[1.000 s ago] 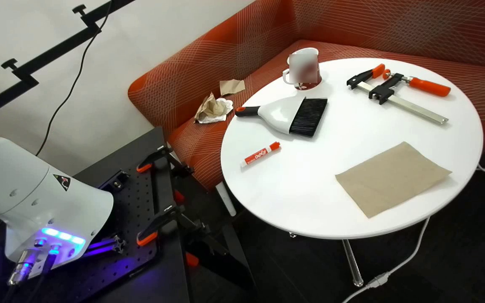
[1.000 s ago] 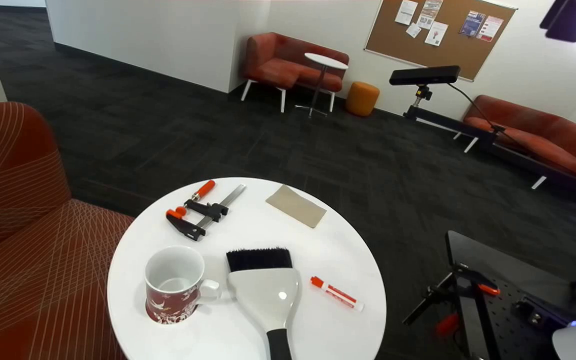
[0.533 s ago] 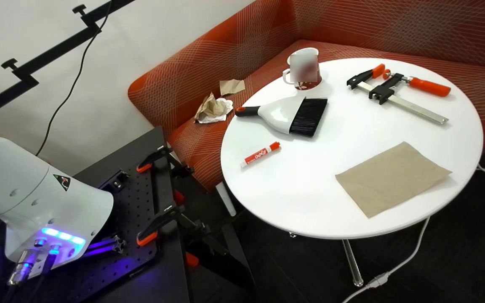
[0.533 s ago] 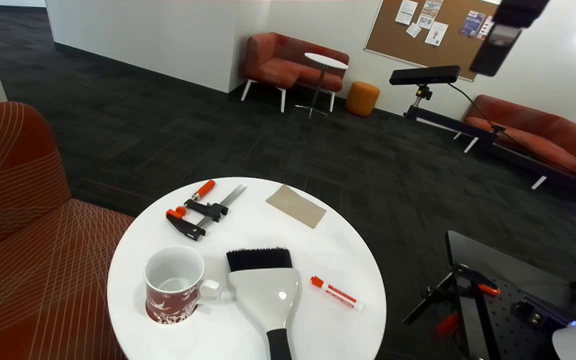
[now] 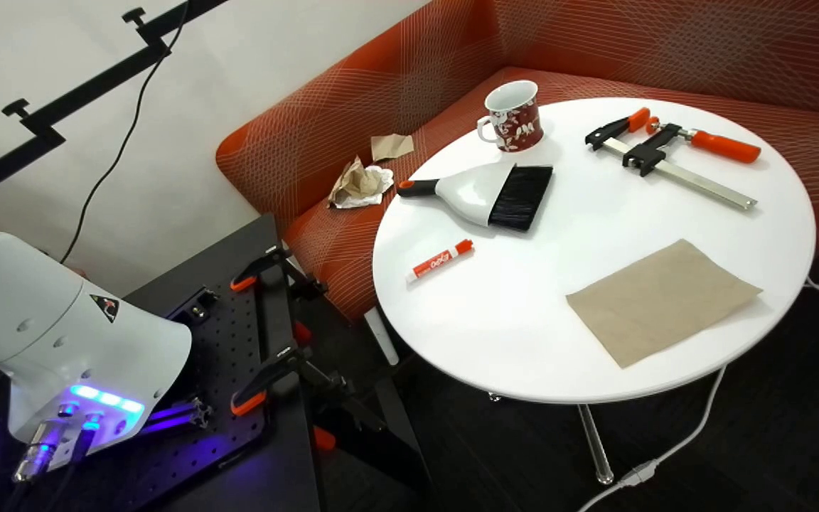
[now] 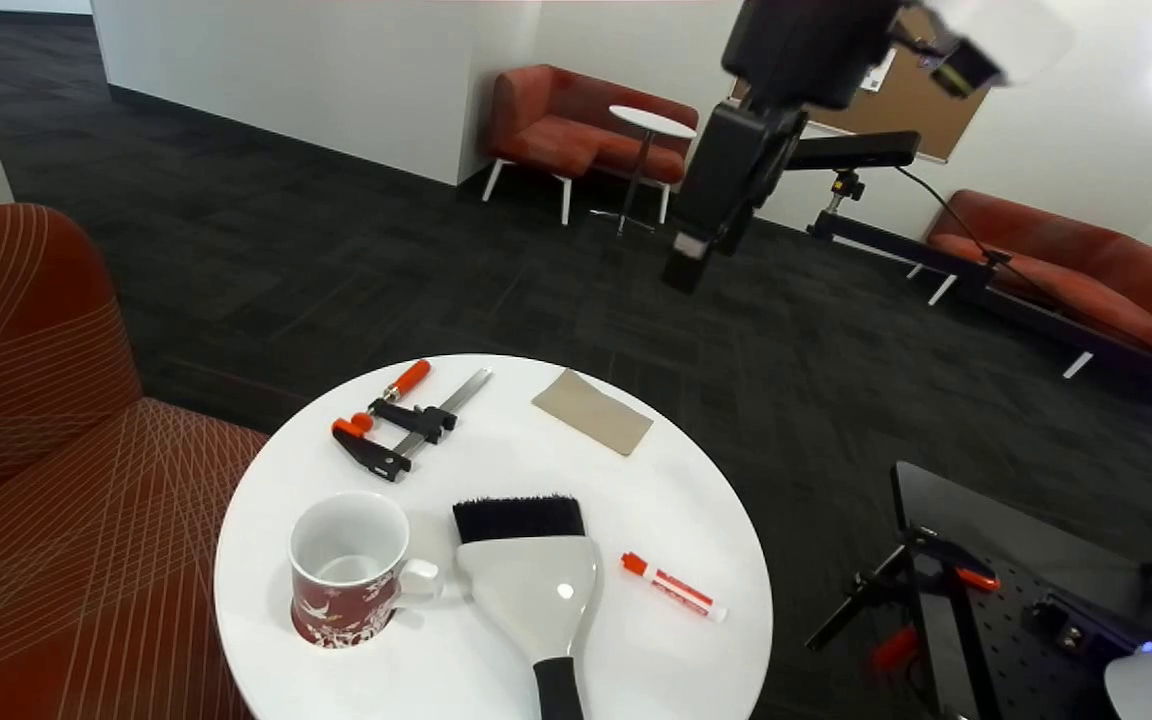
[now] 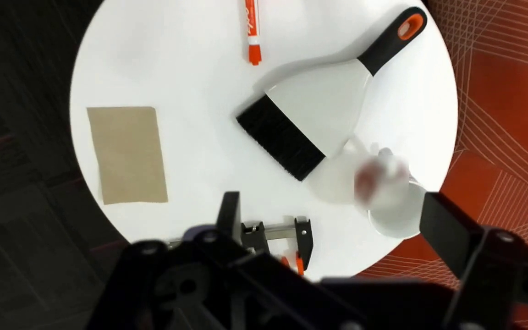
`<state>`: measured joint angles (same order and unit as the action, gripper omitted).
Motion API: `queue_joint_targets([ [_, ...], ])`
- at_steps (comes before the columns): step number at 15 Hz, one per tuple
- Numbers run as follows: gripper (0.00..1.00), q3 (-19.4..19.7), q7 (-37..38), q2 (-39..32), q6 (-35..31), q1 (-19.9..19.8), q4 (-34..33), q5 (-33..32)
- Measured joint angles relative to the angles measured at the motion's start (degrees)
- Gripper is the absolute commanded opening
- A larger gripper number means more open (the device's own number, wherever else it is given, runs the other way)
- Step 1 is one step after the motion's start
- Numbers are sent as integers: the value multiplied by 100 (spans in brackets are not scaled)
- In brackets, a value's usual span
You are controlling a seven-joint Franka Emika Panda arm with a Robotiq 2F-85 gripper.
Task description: Move the mug to the right
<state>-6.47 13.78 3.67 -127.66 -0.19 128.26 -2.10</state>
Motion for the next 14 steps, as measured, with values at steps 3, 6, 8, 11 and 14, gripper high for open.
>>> queue_joint_targets([
  [3, 100, 23, -232, -626, -667, 58, -46, 47],
  [6, 100, 19, -458, -1208, -1077, 192, -221, 113],
  [8, 100, 14, -548, -1589, -1238, 286, -433, 117],
  [11, 100, 15, -567, -2112, -1372, 404, -855, 114],
  [14, 100, 28, -566, -2497, -1372, 473, -1254, 114],
])
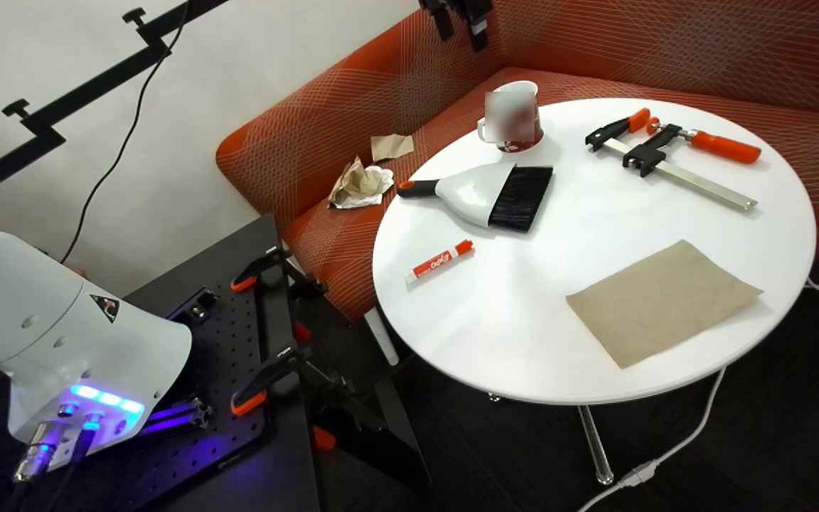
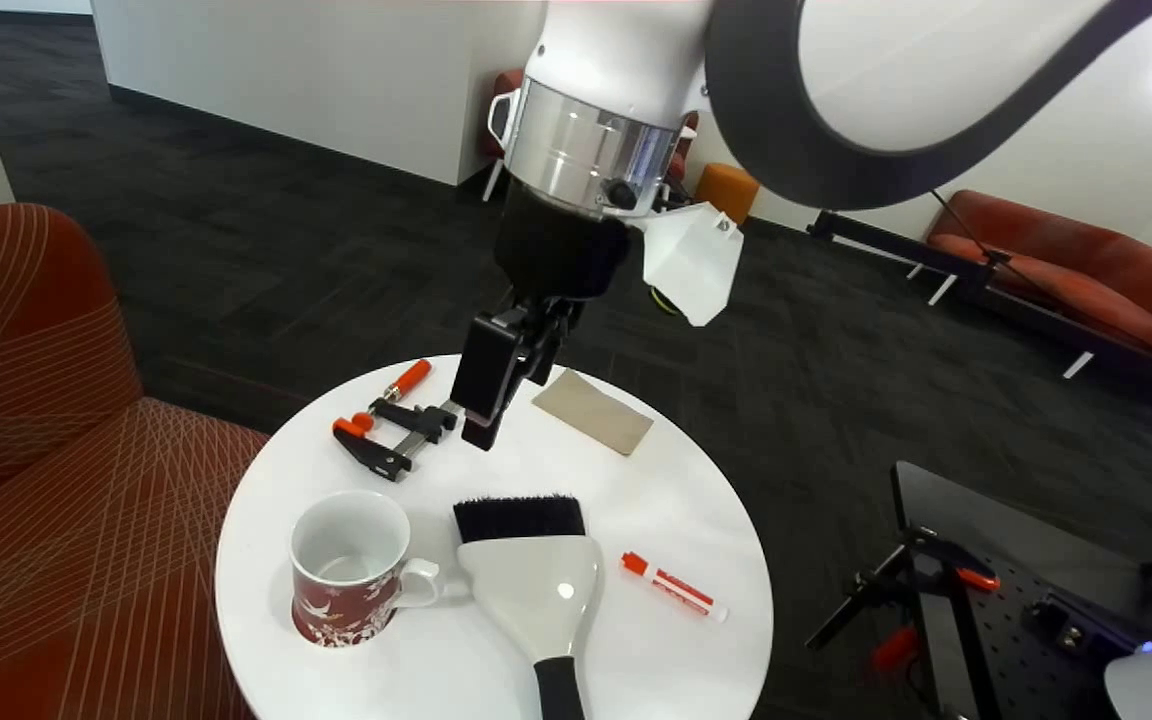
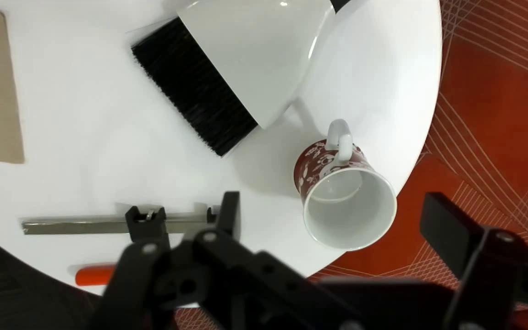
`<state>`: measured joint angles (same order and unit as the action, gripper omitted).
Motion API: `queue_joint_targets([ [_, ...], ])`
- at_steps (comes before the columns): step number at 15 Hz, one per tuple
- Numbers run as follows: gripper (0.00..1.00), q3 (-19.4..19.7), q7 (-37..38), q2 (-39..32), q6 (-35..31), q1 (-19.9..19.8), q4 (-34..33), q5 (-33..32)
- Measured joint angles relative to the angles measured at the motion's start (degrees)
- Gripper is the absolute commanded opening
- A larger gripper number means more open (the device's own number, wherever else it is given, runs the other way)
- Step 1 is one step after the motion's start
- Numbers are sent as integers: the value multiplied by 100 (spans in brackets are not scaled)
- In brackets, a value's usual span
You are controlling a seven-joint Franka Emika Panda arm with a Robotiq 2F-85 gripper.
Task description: Move the mug to the right
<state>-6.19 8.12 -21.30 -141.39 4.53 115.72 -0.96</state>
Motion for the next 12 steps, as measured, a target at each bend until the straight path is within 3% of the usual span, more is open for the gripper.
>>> queue_joint_targets([
  [9, 100, 20, 3, -69, -16, 3, -1, 4],
  [12, 100, 81, 6, -337, -365, 10, -128, 3],
])
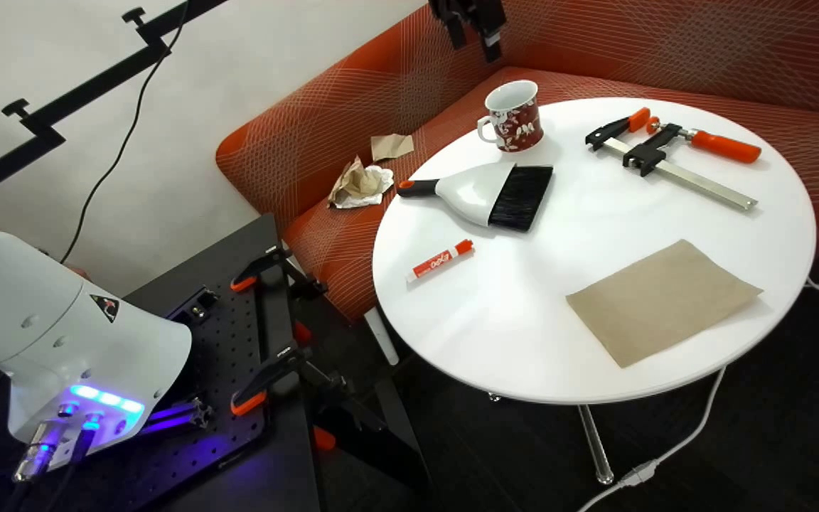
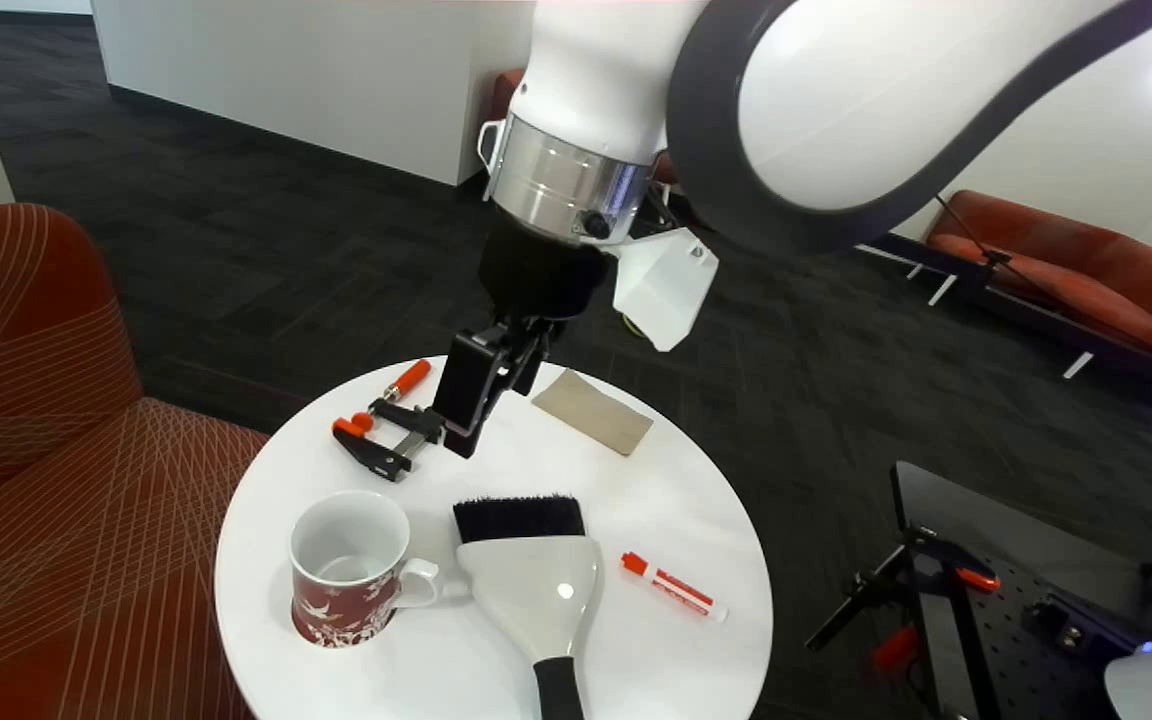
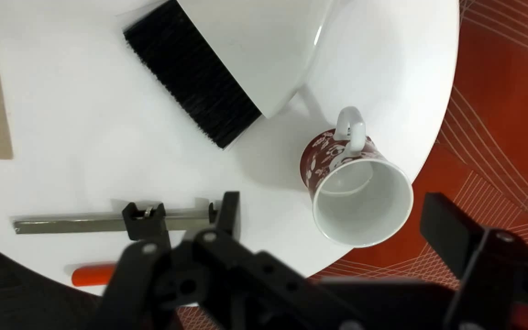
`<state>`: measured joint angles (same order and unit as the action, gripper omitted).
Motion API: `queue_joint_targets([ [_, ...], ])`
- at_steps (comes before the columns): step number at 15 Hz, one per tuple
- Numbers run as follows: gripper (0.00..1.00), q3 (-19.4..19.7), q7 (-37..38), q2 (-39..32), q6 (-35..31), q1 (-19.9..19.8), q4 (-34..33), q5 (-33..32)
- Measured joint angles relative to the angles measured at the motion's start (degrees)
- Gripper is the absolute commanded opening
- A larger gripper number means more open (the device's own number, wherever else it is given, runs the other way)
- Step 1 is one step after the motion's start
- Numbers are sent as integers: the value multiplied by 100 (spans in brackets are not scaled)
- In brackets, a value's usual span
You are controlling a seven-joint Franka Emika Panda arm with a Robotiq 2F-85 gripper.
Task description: Move the mug to the right
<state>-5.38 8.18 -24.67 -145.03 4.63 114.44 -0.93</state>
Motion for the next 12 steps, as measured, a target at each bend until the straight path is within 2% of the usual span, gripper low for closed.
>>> queue_joint_targets([
  [5, 100, 216, 7, -743, -415, 58, -465, -5],
  [12, 100, 250, 7, -1543, -478, 127, -1186, -2],
])
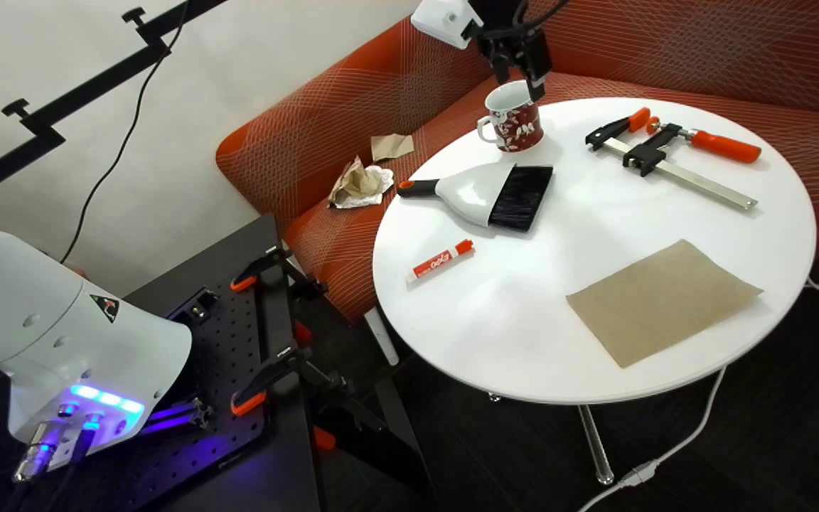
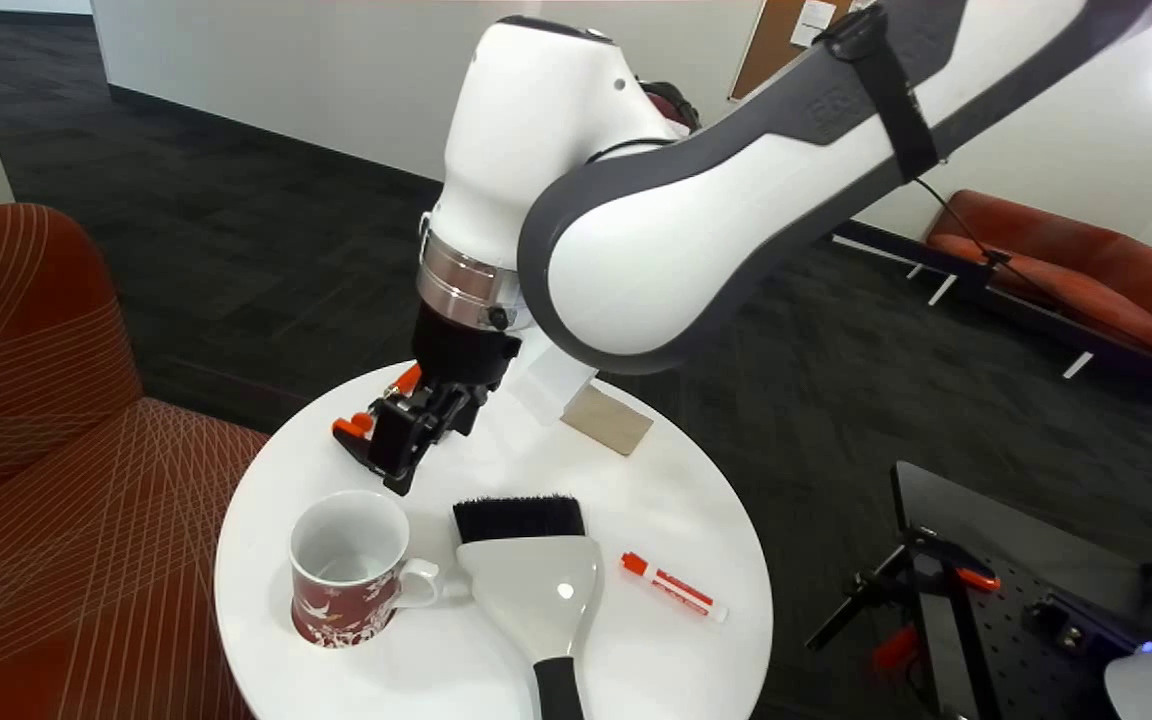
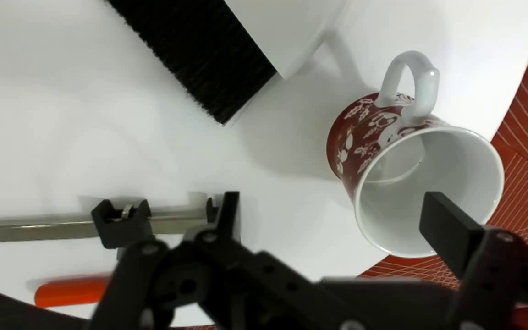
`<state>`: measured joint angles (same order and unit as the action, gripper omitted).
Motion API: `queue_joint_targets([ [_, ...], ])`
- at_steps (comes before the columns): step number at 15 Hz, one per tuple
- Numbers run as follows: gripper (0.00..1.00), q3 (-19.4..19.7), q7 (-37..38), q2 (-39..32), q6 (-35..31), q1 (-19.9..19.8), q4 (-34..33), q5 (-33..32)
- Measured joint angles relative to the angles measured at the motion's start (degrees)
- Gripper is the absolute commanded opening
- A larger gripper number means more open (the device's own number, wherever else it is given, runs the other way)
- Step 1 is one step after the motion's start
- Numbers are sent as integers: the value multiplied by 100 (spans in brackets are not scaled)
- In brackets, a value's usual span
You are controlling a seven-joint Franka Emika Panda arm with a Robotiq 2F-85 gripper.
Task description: Move the mug to the right
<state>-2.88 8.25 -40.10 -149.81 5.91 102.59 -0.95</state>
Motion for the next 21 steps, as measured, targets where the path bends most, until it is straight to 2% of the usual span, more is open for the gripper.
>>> queue_joint_targets([
  [7, 100, 9, 0, -565, 18, 194, -612, 0],
  [13, 100, 205, 8, -1007, 35, 388, -1021, -9],
  [14, 75, 235, 9, -1064, 52, 412, -1077, -9],
  [15, 74, 261, 9, -1116, 70, 433, -1129, -9],
  [21, 27, 274, 9, -1325, 209, 453, -1360, -14],
])
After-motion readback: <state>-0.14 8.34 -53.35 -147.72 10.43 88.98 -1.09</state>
